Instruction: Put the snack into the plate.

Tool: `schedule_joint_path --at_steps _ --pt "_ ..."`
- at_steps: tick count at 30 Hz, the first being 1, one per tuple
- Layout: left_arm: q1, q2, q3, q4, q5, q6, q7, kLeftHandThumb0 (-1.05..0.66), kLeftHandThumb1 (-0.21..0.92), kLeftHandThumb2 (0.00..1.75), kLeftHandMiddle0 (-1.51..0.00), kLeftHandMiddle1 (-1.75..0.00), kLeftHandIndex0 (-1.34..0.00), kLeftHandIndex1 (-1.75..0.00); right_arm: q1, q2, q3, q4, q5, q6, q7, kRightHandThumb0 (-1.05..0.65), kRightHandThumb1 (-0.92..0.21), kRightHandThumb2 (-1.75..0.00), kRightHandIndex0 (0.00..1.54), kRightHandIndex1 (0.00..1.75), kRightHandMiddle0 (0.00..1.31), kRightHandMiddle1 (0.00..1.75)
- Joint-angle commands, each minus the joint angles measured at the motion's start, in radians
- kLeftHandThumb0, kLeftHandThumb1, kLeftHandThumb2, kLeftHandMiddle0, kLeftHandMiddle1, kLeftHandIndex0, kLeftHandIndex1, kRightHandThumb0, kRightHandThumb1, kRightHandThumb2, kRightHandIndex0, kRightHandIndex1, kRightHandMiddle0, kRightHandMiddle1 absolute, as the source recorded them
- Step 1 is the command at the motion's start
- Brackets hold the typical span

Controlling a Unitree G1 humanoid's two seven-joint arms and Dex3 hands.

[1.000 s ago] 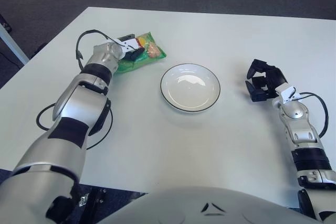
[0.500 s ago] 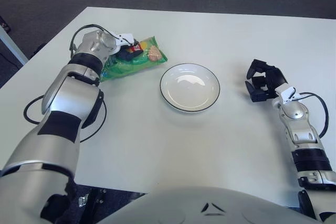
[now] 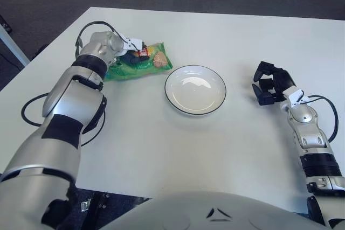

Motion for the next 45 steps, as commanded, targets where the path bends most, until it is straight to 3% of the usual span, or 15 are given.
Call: schedule_joint_path --at_steps 1,2,5,9,11,16,23,33,40,45 --pt "0.058 0.002 -0.053 0.004 0.064 0.000 0.113 -0.90 0.92 0.59 -0.08 -0.57 -0.04 -1.36 0.100 0.020 0.042 0.074 -0.022 0.092 0.048 -0.52 -0.24 -1.41 1.29 1.75 0.68 1.75" --pt "0.067 -0.005 -0.060 0.011 0.075 0.011 0.152 -0.73 0.78 0.74 -0.17 -0.86 -0.18 -1.50 0.100 0.020 0.042 0.073 -0.022 0.093 0.048 -0.52 -0.24 -1.41 1.29 1.75 0.68 1.75" --pt "0.090 -0.027 -0.062 0.037 0.083 0.064 0.272 -0.54 0.56 1.01 -0.33 -1.34 -0.40 -1.66 0.101 0.020 0.042 0.073 -0.023 0.093 0.046 -0.52 -0.24 -1.41 1.29 1.75 0.68 1.75" --pt "0.099 -0.048 -0.034 0.055 0.057 0.122 0.356 -0.47 0.46 1.14 -0.54 -1.63 -0.49 -1.72 0.102 0.020 0.043 0.074 -0.024 0.089 0.045 -0.52 -0.24 -1.41 1.30 1.75 0.68 1.75" --pt "0.104 -0.061 -0.010 0.058 0.035 0.160 0.391 -0.47 0.38 1.23 -0.78 -1.70 -0.55 -1.74 0.102 0.020 0.042 0.074 -0.024 0.088 0.045 -0.52 -0.24 -1.41 1.30 1.75 0.68 1.75" --pt "0.128 -0.091 0.027 0.075 0.002 0.210 0.492 -0.47 0.33 1.29 -1.01 -1.74 -0.59 -1.74 0.106 0.018 0.042 0.068 -0.023 0.090 0.048 -0.51 -0.24 -1.40 1.29 1.75 0.68 1.75" --pt "0.176 -0.105 0.037 0.059 -0.003 0.190 0.647 -0.47 0.31 1.32 -1.17 -1.75 -0.61 -1.75 0.105 0.010 0.043 0.072 -0.025 0.081 0.054 -0.51 -0.25 -1.39 1.29 1.75 0.67 1.75" --pt "0.189 -0.109 0.093 0.032 -0.060 0.151 0.717 -0.48 0.28 1.36 -1.22 -1.75 -0.63 -1.75 0.102 0.010 0.042 0.078 -0.017 0.094 0.063 -0.50 -0.27 -1.38 1.27 1.75 0.66 1.75" --pt "0.193 -0.100 0.095 0.029 -0.060 0.102 0.761 -0.48 0.27 1.37 -1.22 -1.75 -0.64 -1.75 0.098 0.006 0.043 0.090 -0.023 0.083 0.065 -0.50 -0.28 -1.36 1.26 1.75 0.65 1.75" --pt "0.187 -0.074 0.121 0.023 -0.081 0.021 0.795 -0.49 0.25 1.40 -1.22 -1.75 -0.66 -1.75 0.096 0.006 0.044 0.095 -0.024 0.075 0.064 -0.49 -0.29 -1.35 1.25 1.75 0.64 1.75"
